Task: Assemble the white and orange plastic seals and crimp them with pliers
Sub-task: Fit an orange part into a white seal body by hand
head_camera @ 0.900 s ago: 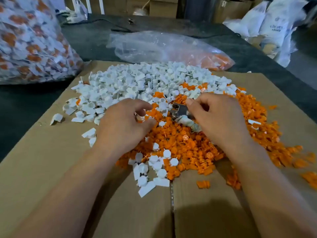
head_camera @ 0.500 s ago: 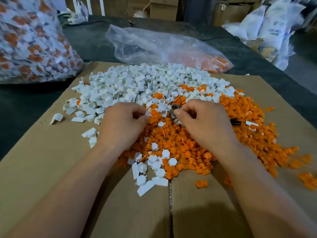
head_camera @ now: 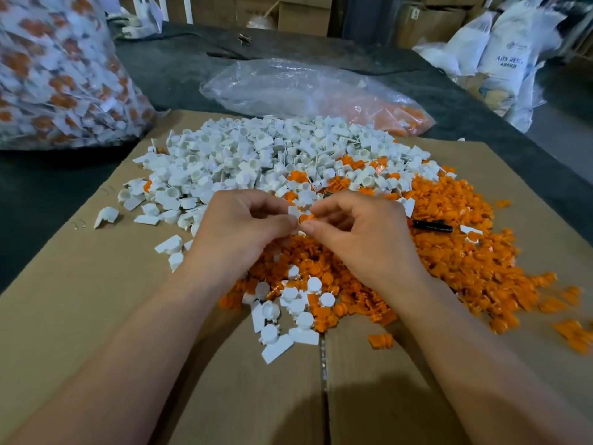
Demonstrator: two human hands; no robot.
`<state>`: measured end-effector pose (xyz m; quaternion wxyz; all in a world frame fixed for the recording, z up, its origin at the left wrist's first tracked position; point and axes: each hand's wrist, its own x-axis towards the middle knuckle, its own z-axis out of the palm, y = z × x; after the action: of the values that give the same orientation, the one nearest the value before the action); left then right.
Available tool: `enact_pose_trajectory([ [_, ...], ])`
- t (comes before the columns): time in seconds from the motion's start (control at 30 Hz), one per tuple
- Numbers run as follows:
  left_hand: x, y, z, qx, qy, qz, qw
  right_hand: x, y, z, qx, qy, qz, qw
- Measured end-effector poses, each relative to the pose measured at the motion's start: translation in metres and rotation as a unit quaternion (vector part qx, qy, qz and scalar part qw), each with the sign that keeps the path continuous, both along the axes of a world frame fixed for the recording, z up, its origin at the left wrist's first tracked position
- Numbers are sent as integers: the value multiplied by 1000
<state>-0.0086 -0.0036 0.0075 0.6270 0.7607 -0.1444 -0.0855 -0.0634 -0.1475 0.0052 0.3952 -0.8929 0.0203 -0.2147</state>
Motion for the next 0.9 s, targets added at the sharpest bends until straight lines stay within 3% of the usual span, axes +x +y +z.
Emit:
enact_pose_trajectory([
  [0.67, -9, 1, 1, -8, -66, -20, 998, -7, 5, 2, 25, -79, 52, 995],
  [0.9, -9, 2, 5, -68, 17, -17, 997, -3, 2, 2, 28, -70, 74, 994],
])
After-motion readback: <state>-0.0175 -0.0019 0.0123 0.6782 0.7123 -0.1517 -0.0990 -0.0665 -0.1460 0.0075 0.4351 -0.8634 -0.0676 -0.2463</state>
